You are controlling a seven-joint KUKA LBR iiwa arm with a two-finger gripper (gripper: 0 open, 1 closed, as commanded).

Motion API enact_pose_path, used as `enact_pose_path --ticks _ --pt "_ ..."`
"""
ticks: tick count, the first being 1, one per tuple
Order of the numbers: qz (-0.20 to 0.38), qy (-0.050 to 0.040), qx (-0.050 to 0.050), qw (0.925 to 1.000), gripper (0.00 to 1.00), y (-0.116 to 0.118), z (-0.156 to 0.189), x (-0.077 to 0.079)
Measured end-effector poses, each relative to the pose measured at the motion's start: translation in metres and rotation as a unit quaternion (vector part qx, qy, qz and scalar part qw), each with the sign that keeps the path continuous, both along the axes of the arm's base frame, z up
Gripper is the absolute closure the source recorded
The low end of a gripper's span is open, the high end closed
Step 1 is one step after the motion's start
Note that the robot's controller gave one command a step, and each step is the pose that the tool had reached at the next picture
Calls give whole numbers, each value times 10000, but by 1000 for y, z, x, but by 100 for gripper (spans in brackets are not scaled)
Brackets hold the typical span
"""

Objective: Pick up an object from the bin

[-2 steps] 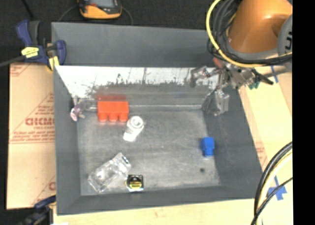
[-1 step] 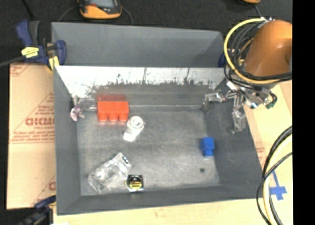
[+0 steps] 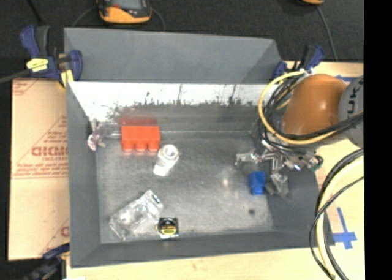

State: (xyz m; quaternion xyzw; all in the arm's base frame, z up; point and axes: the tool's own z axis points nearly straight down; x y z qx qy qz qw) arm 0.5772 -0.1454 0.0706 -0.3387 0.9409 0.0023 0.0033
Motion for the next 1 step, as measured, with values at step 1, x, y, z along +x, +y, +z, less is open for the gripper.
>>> enact_pose_path --ticks 1 --pt "-1 -38 -33 10000 100 -3 5 3"
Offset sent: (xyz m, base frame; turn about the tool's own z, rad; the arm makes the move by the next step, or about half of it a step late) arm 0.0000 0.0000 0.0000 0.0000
